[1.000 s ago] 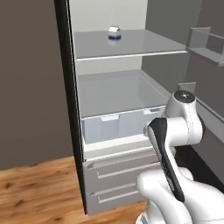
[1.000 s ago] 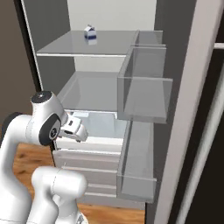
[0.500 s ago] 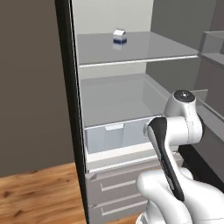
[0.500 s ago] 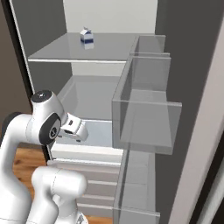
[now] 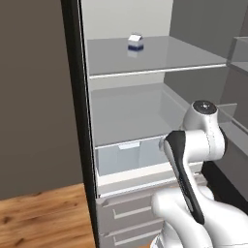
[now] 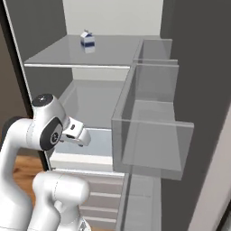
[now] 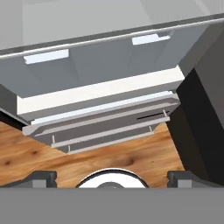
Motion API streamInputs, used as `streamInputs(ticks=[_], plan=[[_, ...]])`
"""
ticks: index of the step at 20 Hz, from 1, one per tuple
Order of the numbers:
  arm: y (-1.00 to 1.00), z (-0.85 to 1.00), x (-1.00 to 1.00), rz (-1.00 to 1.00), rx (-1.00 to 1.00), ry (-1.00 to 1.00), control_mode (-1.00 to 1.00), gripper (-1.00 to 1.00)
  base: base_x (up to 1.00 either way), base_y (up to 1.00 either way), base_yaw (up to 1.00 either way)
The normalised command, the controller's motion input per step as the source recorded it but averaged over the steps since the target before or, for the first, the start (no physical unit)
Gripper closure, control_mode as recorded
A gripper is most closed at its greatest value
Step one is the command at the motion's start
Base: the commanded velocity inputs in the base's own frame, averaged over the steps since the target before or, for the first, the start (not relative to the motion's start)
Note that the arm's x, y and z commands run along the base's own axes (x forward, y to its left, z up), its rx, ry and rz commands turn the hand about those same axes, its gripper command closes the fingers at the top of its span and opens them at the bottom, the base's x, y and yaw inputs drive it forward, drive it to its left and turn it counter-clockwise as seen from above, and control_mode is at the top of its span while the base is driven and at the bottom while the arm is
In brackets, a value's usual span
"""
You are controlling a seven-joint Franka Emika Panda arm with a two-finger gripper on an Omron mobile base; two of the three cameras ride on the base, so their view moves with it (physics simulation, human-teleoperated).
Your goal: Take a sugar cube from the saucer and place it inside the coffee. Then, grab milk from the fridge and place it next to the coffee on the counter to sweeten the coffee.
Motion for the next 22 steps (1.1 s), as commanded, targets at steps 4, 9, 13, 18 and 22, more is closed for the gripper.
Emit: streamInputs(ticks=[4,9,13,18,22], plan=[[0.0,0.0,0.0,0.0,0.0,0.0,1.0,-1.0,0.54,0.0,0.0],[0.0,0.0,0.0,0.0,-0.02,-0.01,-1.0,-1.0,0.09,0.0,0.0],[0.0,0.14,0.0,0.0,-0.07,-0.08,-1.0,-1.0,0.0,0.0,0.0],[0.0,0.47,0.0,0.04,-0.07,-0.17,-1.0,-1.0,0.0,0.0,0.0],[0.0,0.71,0.0,0.1,-0.06,-0.25,-1.0,-1.0,0.0,0.0,0.0]])
